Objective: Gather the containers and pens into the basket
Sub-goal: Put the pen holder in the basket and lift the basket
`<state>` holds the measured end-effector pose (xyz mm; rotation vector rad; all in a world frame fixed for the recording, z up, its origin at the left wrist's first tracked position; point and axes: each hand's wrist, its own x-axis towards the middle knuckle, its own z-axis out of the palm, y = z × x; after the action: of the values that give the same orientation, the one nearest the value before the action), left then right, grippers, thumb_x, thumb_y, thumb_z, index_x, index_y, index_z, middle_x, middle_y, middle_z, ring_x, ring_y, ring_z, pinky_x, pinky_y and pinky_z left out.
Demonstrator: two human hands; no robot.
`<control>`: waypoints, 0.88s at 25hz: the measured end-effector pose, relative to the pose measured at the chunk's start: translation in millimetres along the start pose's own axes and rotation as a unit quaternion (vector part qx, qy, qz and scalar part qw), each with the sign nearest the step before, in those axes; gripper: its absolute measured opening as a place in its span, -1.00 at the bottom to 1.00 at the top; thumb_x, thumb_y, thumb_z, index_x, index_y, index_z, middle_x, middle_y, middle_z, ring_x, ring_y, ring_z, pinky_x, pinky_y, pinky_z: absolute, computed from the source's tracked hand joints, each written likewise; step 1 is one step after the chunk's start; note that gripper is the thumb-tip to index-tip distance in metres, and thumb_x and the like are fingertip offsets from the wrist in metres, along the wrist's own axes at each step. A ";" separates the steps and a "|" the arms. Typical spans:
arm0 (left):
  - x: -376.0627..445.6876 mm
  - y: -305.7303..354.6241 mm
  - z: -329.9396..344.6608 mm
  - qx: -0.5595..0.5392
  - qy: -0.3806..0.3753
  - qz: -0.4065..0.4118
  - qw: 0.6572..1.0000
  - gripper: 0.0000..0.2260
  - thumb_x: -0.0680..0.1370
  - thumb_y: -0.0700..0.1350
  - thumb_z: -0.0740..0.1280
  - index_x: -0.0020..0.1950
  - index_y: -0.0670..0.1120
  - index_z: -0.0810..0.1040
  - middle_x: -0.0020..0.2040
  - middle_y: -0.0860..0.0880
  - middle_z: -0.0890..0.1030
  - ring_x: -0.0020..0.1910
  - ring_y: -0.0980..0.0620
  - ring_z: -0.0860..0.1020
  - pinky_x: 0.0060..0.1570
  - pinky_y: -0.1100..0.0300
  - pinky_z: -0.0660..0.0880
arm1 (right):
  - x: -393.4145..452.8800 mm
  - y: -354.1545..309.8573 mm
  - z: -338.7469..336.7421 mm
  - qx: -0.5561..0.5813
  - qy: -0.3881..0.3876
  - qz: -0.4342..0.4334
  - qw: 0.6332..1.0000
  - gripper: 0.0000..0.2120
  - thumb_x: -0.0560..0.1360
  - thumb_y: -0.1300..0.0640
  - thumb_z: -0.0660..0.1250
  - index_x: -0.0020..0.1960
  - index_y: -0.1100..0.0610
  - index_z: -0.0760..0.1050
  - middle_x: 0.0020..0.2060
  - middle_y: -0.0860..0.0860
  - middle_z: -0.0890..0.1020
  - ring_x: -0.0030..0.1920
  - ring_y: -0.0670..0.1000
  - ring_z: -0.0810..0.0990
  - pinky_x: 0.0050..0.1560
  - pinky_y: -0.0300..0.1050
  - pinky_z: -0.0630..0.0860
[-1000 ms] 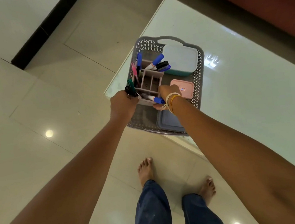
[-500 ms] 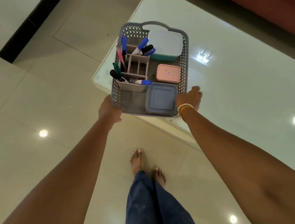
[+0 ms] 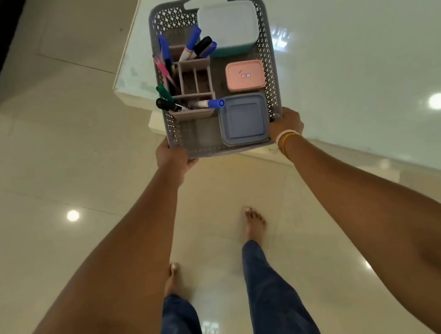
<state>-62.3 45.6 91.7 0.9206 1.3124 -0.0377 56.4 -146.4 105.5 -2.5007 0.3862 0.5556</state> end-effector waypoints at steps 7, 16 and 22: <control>-24.7 -17.7 -111.2 0.135 -0.080 0.010 0.988 -0.74 0.58 -0.37 0.22 0.09 -0.06 0.57 0.07 -0.12 0.64 -0.01 -0.12 0.62 -0.28 0.10 0.62 | -138.4 52.1 47.3 0.106 0.005 0.093 0.990 -0.83 0.46 0.35 0.21 -0.14 0.14 0.52 -0.20 0.15 0.56 -0.16 0.11 0.47 -0.17 -0.18 0.33; -30.2 -70.6 -217.8 0.182 -0.019 -0.023 0.983 -0.73 0.59 -0.35 0.19 0.21 -0.13 0.54 0.09 -0.17 0.63 -0.02 -0.19 0.62 -0.33 0.03 0.63 | -245.4 85.8 99.4 0.123 -0.019 0.104 0.987 -0.80 0.43 0.37 0.17 -0.26 0.12 0.44 -0.23 0.10 0.54 -0.17 0.10 0.47 -0.16 -0.20 0.34; -24.9 -132.0 -240.9 0.208 -0.018 -0.038 0.977 -0.73 0.59 -0.28 0.24 0.27 -0.11 0.53 0.11 -0.18 0.63 -0.08 -0.17 0.65 -0.39 0.04 0.63 | -266.6 144.5 120.4 0.123 -0.054 0.118 0.984 -0.83 0.44 0.36 0.19 -0.16 0.13 0.48 -0.21 0.12 0.56 -0.18 0.12 0.50 -0.28 -0.23 0.39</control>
<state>-330.8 90.2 47.1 1.2157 1.3297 -0.4001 -268.0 -154.5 71.7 -2.1922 0.6731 0.6881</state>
